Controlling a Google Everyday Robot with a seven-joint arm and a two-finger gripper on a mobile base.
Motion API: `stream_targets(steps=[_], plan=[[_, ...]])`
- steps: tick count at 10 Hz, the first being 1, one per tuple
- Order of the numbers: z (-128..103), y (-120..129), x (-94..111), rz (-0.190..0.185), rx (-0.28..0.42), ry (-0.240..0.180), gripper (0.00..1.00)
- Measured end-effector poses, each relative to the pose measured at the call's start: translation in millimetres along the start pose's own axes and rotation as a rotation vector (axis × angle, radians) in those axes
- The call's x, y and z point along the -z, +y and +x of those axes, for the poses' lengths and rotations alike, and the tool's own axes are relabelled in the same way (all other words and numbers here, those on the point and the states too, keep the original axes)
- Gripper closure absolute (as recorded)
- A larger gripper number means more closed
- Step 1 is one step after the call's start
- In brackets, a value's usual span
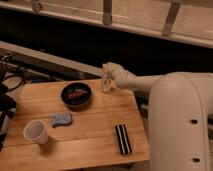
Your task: Stand the bottle upright
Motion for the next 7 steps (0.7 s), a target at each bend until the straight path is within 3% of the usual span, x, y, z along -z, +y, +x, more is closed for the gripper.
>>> stream_targets(steps=[1,3,4,7], plan=[[-2.3,4.6,-1.9,-0.012,0.027,-0.001,0.4],[-3.6,7.0,-3.1,-0.02,0.058,0.0,0.25],[-4.6,6.6,-3.3,-0.023,0.078,0.0,0.2],[-5.6,11.3,-5.3,-0.036,0.11,0.007,0.2]])
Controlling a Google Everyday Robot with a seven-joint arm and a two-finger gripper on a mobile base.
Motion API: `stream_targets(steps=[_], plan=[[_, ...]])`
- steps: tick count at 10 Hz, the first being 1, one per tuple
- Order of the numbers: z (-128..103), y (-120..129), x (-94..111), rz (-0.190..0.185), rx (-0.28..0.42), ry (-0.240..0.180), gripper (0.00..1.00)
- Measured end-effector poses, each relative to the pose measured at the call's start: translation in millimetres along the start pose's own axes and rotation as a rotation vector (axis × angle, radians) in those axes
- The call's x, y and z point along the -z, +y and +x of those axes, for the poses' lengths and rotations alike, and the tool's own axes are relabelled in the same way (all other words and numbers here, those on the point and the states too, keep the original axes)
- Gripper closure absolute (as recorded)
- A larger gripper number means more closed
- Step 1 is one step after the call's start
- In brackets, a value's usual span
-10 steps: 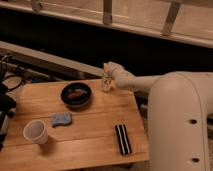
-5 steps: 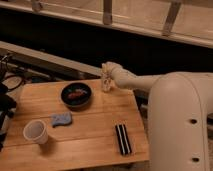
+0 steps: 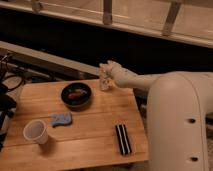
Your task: Stand the bottle upright
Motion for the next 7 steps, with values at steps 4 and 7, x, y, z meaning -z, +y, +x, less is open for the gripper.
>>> stream_targets(steps=[4,7], plan=[[-6,2,2,0.0,0.011,0.006,0.24],[3,22,7,0.047,0.018,0.008,0.51]])
